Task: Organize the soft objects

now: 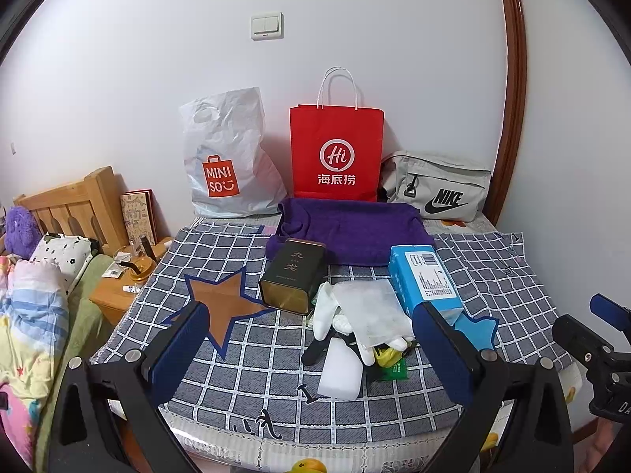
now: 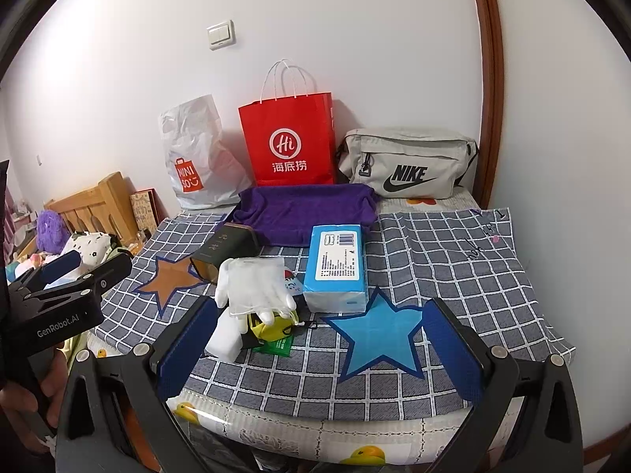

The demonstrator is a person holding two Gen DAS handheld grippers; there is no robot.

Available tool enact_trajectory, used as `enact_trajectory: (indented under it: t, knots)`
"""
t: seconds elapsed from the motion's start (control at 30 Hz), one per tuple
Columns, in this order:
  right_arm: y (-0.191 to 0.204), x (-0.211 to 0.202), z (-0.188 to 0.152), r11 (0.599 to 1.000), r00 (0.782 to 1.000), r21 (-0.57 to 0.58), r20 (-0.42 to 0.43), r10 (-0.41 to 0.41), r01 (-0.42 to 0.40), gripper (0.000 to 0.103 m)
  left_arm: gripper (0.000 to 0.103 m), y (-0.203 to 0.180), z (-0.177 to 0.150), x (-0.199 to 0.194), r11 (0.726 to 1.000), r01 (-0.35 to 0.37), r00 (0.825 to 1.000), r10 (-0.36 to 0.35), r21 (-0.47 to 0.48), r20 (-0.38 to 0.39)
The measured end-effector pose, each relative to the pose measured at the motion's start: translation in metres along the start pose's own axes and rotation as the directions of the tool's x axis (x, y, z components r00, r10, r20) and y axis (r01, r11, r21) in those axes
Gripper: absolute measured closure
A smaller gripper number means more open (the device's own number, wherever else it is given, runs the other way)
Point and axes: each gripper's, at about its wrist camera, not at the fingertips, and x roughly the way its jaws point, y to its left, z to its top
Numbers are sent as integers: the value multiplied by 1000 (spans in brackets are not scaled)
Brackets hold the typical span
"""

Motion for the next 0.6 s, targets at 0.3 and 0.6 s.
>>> enact_trajectory:
  t: [0.3,0.6]
  knots:
    - [1,-1,0,1000,1000,-4,0,1,-1,1,0,-2,-1,1,1000,-3,1000,3,4,1]
    - [3,-3,0,1000,1000,-8,3,2,-2,1,0,-1,-1,1,1000,-3,1000,3,3,0]
